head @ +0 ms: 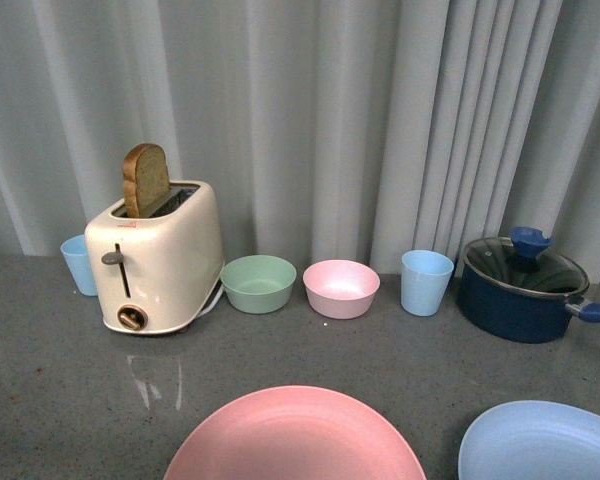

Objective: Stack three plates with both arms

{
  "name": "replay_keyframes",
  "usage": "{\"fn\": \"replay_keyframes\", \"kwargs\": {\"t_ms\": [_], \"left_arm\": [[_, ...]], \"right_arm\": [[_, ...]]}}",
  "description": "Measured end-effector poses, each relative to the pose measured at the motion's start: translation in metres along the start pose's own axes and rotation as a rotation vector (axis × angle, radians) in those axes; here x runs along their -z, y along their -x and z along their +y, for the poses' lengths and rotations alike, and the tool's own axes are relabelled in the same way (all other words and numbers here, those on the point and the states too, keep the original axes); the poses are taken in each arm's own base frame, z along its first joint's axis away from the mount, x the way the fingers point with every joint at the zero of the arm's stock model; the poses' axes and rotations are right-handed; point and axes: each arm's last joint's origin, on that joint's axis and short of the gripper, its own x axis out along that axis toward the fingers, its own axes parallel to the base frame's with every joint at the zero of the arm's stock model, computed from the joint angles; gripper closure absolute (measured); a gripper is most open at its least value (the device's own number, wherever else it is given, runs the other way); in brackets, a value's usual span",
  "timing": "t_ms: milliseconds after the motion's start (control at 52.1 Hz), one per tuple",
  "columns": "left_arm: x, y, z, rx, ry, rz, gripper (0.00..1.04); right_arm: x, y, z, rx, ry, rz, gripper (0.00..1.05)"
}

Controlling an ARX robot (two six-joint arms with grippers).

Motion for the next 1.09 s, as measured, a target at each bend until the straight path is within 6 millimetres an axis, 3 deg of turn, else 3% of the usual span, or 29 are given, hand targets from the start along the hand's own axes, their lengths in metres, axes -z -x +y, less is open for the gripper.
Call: {"fn": "replay_keyframes", "kwargs": {"t_ms": [230,1094], "left_arm": [[0.013,0.018,0.0,0.0,0.0,0.011,1.01],[-0.002,0.057,0.0,0.0,0.0,-0.04,1.01]], "right_arm": [[0.0,0.0,0.0,0.0,0.0,0.0,0.07],[0.0,0.0,0.0,0.0,0.0,0.0,0.07]]}}
